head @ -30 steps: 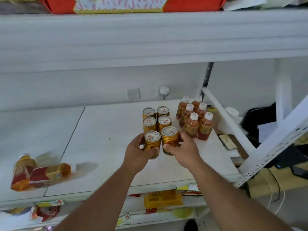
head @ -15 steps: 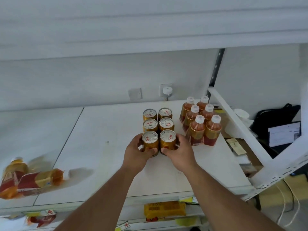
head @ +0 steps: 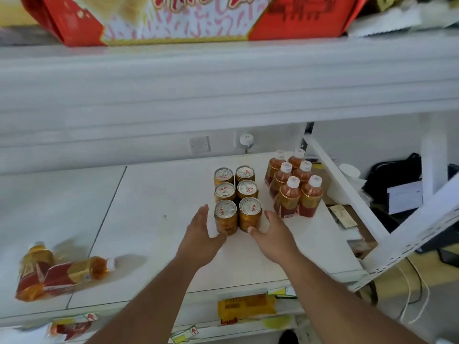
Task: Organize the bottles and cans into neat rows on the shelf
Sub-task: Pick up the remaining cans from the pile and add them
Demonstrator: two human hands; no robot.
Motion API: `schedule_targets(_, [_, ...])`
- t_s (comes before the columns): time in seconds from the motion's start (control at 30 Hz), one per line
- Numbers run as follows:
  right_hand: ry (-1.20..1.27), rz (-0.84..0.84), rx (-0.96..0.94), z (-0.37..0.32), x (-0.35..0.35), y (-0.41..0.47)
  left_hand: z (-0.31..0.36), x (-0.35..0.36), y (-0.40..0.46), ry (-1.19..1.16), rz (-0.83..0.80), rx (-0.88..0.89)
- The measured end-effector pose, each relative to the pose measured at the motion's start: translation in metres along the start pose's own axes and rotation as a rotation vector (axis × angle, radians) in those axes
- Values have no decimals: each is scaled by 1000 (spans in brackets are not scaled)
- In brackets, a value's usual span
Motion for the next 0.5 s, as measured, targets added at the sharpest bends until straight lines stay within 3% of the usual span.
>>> schedule_targets(0.23, [-418, -275, -79, -29, -9, -39, 4, -27, -34, 510, 54, 73])
schedule_targets(0.5, [-700, -438, -366, -76, -20, -78, 9, -44, -100, 577, 121, 10])
Point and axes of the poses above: each hand's wrist, its own y-axis towards the middle knuckle, its own x-axis out of the palm, z = x × y, the point moved 1 cm from there along y, towards the middle knuckle, and after that the axes turned 14 degrees about -x, right-handed, at the moved point
